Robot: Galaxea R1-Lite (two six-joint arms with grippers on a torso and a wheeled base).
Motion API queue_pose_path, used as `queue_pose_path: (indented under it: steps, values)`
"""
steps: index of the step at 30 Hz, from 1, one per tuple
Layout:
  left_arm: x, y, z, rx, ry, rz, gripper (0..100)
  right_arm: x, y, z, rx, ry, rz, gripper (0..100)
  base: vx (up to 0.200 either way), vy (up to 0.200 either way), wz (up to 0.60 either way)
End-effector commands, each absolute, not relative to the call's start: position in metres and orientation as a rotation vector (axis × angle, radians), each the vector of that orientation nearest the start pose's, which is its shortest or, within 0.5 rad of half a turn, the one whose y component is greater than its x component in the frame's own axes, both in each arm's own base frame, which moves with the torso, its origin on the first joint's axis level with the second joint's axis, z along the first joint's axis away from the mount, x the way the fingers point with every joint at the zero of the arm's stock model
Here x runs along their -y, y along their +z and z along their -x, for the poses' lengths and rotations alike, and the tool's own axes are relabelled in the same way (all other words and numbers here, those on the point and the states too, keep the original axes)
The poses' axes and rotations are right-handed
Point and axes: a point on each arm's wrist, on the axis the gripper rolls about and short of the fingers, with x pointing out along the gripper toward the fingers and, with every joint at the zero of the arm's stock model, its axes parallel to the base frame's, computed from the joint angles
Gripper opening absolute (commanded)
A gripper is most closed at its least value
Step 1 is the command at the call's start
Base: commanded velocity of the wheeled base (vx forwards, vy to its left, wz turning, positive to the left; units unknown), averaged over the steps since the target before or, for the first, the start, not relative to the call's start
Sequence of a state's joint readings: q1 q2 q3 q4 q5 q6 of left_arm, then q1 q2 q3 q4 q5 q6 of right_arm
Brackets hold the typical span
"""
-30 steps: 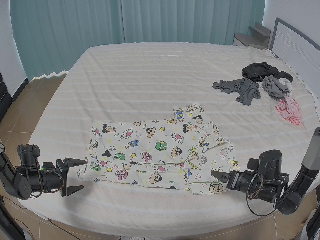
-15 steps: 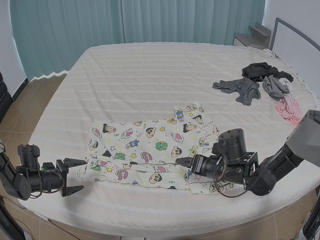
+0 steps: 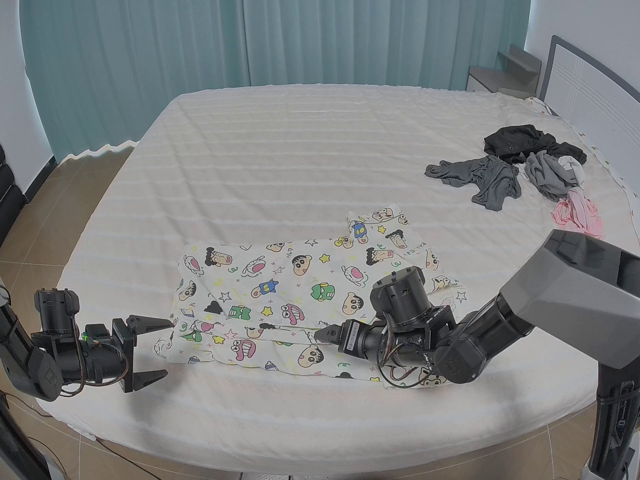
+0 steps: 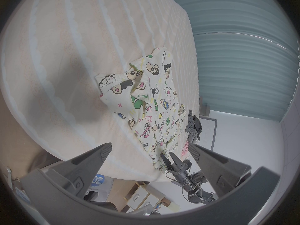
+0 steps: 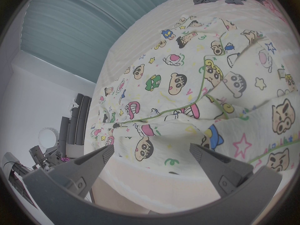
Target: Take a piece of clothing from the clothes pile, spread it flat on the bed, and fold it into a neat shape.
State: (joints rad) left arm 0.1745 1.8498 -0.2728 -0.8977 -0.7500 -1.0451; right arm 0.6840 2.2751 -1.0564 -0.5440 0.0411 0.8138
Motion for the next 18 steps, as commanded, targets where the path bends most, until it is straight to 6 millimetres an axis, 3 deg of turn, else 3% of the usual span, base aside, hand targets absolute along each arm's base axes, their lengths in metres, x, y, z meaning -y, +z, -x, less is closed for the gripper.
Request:
queue_pose_path:
  steps: [1, 13, 18]
  values:
    - [-0.025, 0.052, -0.231, -0.871, -0.183, 1.288, 100, -0.264, 0.008, -0.321, -0.911, 0.370, -0.520, 100, 0.000, 0.000, 0.00]
    - [-0.025, 0.052, -0.232, -0.870, -0.184, 1.287, 100, -0.278, 0.000, -0.347, -0.828, 0.319, -0.517, 100, 0.000, 0.000, 0.00]
    - [-0.025, 0.052, -0.232, -0.870, -0.184, 1.287, 100, -0.275, 0.011, -0.359, -0.772, 0.299, -0.539, 100, 0.000, 0.000, 0.00]
